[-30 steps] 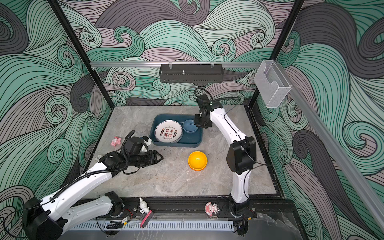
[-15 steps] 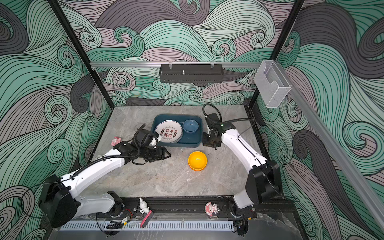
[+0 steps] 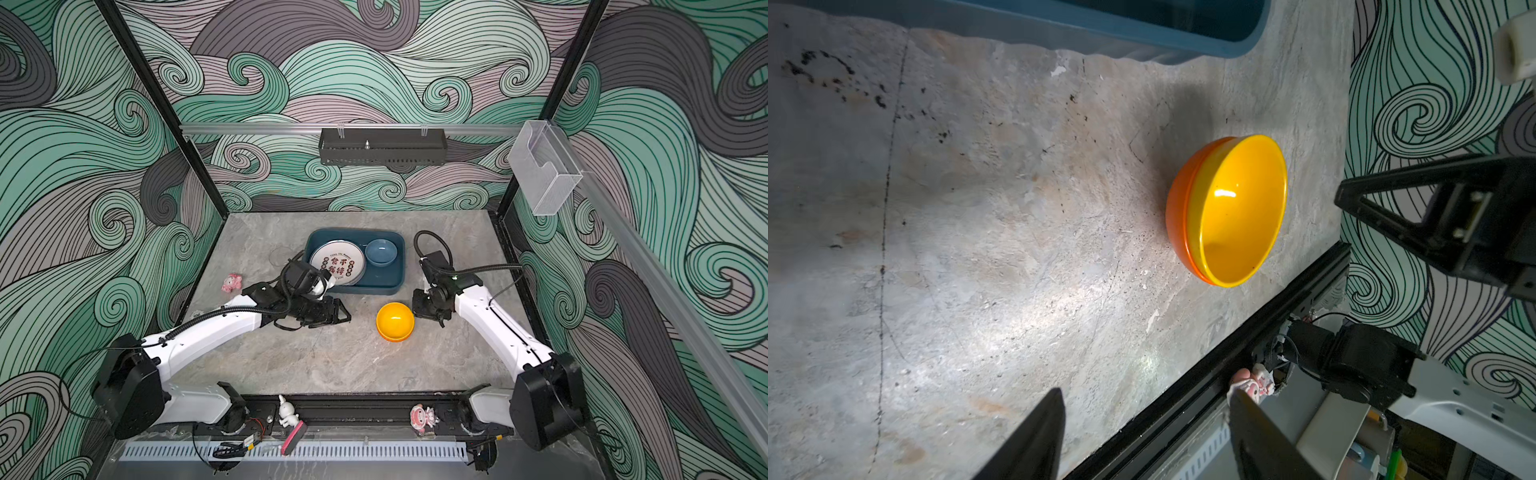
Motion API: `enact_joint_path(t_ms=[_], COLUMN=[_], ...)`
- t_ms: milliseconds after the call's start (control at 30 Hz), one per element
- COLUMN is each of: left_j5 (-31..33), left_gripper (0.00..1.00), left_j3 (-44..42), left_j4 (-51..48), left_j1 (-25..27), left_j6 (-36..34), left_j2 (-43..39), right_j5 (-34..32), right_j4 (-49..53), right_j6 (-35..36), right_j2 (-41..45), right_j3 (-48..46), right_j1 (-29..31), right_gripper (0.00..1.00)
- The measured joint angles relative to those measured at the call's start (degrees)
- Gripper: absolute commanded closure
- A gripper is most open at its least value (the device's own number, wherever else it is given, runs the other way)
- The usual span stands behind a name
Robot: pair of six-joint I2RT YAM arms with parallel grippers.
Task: Place the mixed dishes into the plastic bin
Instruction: 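Move the right gripper back to the yellow bowl rim and pinch it, then lift the yellow bowl out of the orange bowl and carry it to the bin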
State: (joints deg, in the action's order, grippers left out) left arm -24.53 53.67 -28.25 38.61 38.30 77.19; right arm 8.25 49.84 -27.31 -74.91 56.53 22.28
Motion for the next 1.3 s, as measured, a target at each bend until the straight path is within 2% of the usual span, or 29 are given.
enact_joint_path(t_ms=[400, 833, 1300], left_j5=[0.07, 0.33, 0.59], left_gripper=[0.35, 0.35, 0.35], left_j3=[-0.55, -2.21, -2.6], left_j4=[0.85, 1.14, 1.33], left_j1=[1.29, 1.29, 1.29], left_j6=[-0.28, -0.17, 0.11], left_j2=[-0.04, -0.68, -0.94], right_j5=[1.38, 2.19, -1.18], right_j4=[-3.32, -6.08, -5.09], right_j6=[-1.42, -2.4, -1.84], right_j2=[-2.91, -6.82, -8.28], right_j3=[-1.95, -2.91, -2.54], right_j1=[1.18, 2.56, 4.52], right_gripper=[0.68, 0.81, 0.9])
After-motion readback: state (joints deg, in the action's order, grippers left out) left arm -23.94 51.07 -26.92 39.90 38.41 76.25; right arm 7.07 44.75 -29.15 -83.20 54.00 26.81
